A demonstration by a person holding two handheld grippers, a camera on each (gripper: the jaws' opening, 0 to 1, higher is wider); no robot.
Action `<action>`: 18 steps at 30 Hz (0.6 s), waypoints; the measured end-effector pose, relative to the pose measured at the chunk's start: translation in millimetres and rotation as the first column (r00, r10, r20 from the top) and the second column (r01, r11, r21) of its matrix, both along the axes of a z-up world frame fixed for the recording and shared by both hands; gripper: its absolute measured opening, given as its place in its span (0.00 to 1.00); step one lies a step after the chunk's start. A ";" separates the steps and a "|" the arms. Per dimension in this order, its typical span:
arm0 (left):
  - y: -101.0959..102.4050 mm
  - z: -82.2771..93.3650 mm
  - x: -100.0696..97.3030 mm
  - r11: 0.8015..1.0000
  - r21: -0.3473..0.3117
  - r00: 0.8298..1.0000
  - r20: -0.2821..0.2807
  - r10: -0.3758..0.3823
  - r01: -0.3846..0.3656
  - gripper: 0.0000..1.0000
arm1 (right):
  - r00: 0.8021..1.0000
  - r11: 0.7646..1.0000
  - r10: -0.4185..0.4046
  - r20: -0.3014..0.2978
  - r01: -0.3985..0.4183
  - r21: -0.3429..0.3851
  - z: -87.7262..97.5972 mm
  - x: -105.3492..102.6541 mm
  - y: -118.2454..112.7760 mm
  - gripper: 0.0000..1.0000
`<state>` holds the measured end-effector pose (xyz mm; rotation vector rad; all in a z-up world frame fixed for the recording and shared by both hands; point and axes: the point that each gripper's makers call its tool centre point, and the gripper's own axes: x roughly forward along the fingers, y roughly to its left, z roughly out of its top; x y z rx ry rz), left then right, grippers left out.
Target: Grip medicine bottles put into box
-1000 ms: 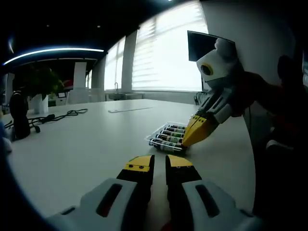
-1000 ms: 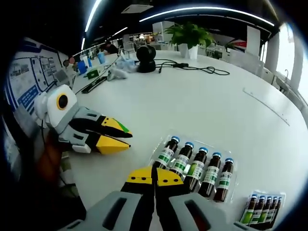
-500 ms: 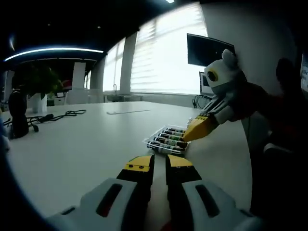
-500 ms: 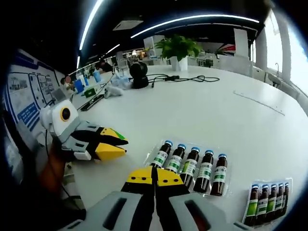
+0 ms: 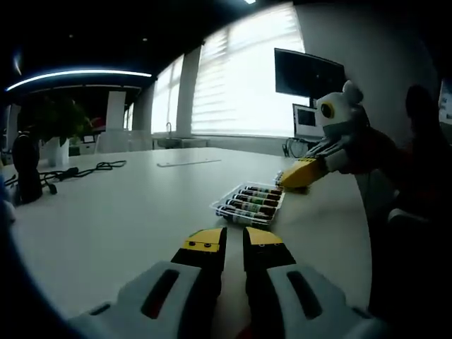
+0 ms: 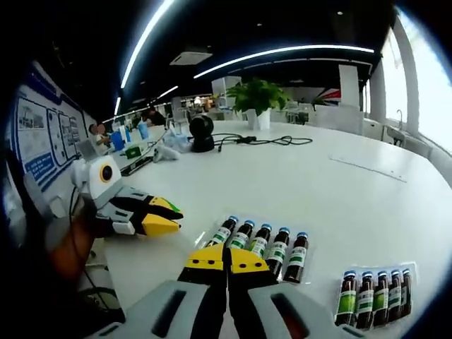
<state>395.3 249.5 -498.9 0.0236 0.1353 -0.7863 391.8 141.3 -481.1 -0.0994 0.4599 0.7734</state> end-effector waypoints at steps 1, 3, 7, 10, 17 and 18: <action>-0.2 0.0 -0.1 1.000 0.002 1.000 0.002 0.000 0.000 0.04 | 1.000 1.000 -0.005 0.009 0.005 0.002 1.3 -0.3 -3.7 0.00; -0.6 0.3 -0.4 1.000 0.003 1.000 0.004 -0.002 0.002 0.04 | 0.999 1.000 -0.016 0.033 0.016 0.000 3.0 -0.6 -12.7 0.00; -0.6 0.4 -0.1 1.000 0.002 1.000 0.004 -0.001 0.001 0.04 | 0.998 0.998 -0.042 0.055 0.040 0.041 7.0 -1.7 -31.4 0.00; -0.9 0.7 0.3 1.000 0.000 1.000 0.004 -0.003 0.003 0.04 | 0.996 0.997 -0.057 0.072 0.052 0.065 9.5 -4.4 -44.0 0.00; -1.4 1.4 0.2 1.000 -0.009 1.000 0.003 -0.012 0.012 0.04 | 0.991 0.990 -0.083 0.100 0.071 0.126 12.8 -15.7 -70.3 0.00; -1.9 1.7 -0.4 1.000 -0.009 1.000 0.005 -0.016 0.016 0.04 | 0.991 0.989 -0.086 0.105 0.072 0.131 12.2 -17.3 -73.3 0.00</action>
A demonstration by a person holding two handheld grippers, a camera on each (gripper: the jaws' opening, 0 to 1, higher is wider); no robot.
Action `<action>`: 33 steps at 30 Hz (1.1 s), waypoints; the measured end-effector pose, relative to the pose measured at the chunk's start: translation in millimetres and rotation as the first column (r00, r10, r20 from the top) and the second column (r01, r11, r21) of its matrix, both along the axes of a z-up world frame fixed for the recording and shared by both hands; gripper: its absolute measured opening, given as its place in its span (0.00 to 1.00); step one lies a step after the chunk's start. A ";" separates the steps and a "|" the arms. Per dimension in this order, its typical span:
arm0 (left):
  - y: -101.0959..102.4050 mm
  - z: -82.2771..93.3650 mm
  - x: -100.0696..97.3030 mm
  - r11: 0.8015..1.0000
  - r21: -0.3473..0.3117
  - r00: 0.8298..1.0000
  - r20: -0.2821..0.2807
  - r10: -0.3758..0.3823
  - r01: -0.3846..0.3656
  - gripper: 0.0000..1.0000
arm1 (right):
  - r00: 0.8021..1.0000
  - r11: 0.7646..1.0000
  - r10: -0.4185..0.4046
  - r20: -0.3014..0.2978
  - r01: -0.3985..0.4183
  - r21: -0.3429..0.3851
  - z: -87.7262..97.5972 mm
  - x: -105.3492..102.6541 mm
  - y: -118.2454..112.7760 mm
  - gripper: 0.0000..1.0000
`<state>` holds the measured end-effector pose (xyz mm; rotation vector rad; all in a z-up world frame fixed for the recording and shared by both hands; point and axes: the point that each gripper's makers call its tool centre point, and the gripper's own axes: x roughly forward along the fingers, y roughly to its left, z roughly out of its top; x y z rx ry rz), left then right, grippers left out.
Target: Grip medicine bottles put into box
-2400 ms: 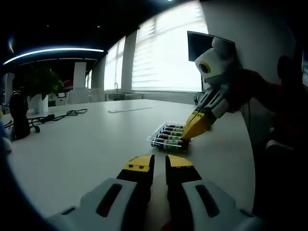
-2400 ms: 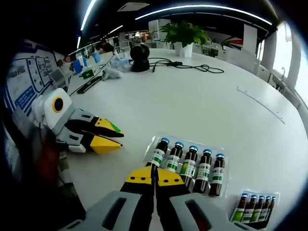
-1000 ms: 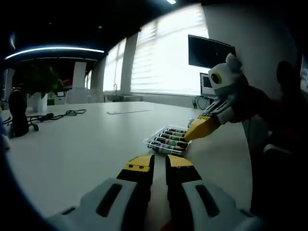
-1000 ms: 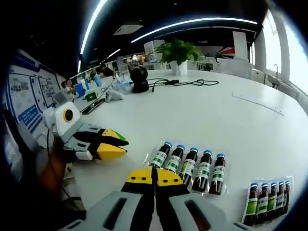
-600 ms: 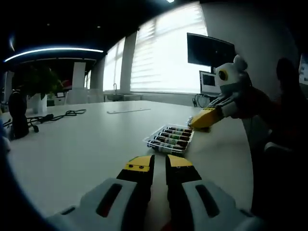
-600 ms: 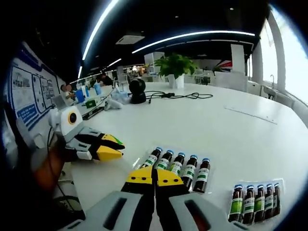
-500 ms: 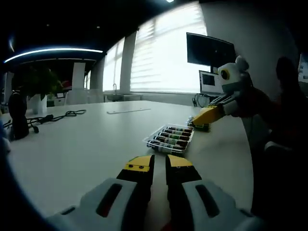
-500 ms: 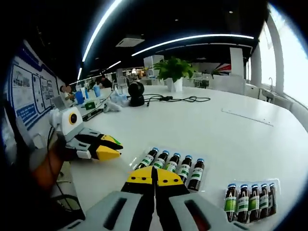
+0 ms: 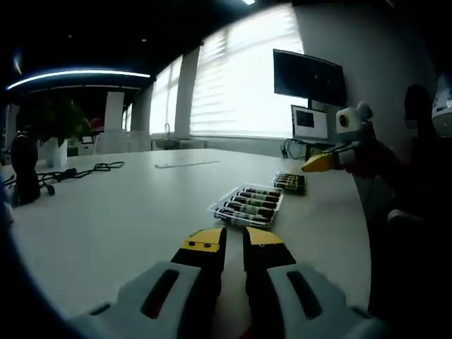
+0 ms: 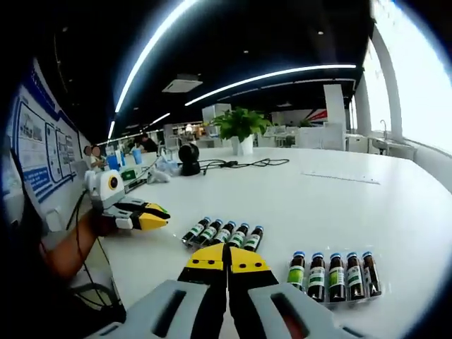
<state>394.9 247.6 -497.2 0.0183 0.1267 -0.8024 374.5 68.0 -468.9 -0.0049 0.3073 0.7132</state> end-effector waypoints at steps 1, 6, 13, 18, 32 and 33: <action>-0.3 0.1 -0.4 1.000 0.000 1.000 0.001 -0.002 0.002 0.04 | 1.000 1.000 0.000 0.002 0.000 0.001 -1.1 -1.8 -2.7 0.00; -1.6 1.2 -1.1 1.000 -0.013 1.000 -0.005 -0.009 0.009 0.04 | 1.000 1.000 0.001 0.020 -0.002 0.013 -5.6 -8.5 -18.5 0.00; -9.8 -2.0 -7.7 0.998 0.010 0.998 -0.002 -0.056 0.056 0.05 | 0.997 1.000 -0.024 0.069 0.023 0.017 -9.9 -15.0 -53.6 0.00; -12.4 -2.4 -9.3 0.998 0.019 0.998 0.002 -0.067 0.067 0.06 | 0.994 1.000 -0.017 0.106 0.019 -0.022 -26.9 -16.8 -74.7 0.00; -16.1 -2.7 -14.1 0.995 0.032 0.996 0.011 -0.092 0.092 0.08 | 0.984 0.998 -0.017 0.177 0.005 0.069 -14.4 -26.3 -118.5 0.00; -16.7 -2.8 -14.6 0.995 0.034 0.996 0.011 -0.094 0.094 0.08 | 0.985 0.996 -0.018 0.173 0.004 0.084 -13.3 -25.4 -121.4 0.00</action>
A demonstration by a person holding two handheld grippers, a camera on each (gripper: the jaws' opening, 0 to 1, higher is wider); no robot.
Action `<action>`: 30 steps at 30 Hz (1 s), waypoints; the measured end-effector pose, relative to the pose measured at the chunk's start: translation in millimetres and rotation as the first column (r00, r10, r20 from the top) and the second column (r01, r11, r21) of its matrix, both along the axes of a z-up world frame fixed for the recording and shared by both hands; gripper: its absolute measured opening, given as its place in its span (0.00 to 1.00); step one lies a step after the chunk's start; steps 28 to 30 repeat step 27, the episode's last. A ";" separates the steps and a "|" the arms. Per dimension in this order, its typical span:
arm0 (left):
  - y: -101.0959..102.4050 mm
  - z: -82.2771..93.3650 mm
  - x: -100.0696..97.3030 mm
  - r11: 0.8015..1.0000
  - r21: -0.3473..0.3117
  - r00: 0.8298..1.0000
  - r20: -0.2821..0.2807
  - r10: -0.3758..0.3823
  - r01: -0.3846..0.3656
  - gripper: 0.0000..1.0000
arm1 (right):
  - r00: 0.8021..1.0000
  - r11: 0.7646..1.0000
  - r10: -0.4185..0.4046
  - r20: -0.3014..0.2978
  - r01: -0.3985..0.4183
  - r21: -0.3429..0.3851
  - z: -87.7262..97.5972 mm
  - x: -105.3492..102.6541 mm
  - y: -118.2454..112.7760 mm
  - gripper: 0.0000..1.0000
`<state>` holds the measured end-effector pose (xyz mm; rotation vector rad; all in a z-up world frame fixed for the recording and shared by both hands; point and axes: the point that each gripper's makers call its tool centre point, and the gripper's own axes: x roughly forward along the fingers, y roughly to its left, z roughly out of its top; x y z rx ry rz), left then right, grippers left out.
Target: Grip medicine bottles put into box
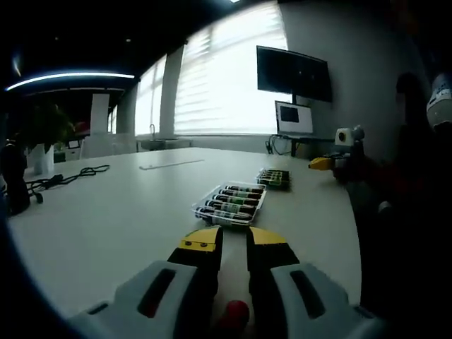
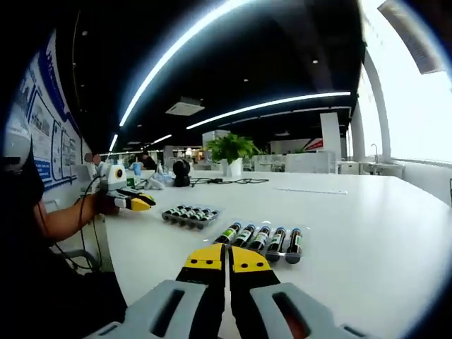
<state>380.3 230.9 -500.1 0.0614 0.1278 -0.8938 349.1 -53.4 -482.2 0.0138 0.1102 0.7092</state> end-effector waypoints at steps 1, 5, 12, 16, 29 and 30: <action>-0.6 -0.1 -0.5 1.000 0.003 1.000 0.002 -0.003 0.003 0.08 | 1.000 1.000 -0.007 -0.004 0.007 0.010 1.0 1.3 -3.1 0.00; -1.6 1.7 -2.4 1.000 -0.004 1.000 0.005 -0.010 0.010 0.08 | 1.000 0.998 -0.005 0.000 0.005 0.062 6.7 -0.1 -6.4 0.00; -2.5 0.5 -3.4 1.000 -0.004 1.000 -0.007 -0.015 0.015 0.08 | 1.000 0.995 -0.002 0.013 0.001 0.099 2.6 1.5 -10.7 0.02; -3.0 0.2 -2.9 1.000 -0.002 1.000 -0.006 -0.016 0.016 0.08 | 1.000 0.995 -0.013 0.016 0.011 0.103 1.3 3.9 -13.5 0.02; -4.4 -0.6 -3.5 1.000 0.010 1.000 0.003 -0.025 0.025 0.08 | 0.999 0.996 0.013 0.041 -0.017 0.089 1.7 0.9 -8.4 0.02; -4.4 -0.6 -3.5 1.000 0.010 1.000 0.003 -0.025 0.025 0.08 | 0.999 0.996 0.013 0.041 -0.017 0.089 1.7 0.9 -8.4 0.02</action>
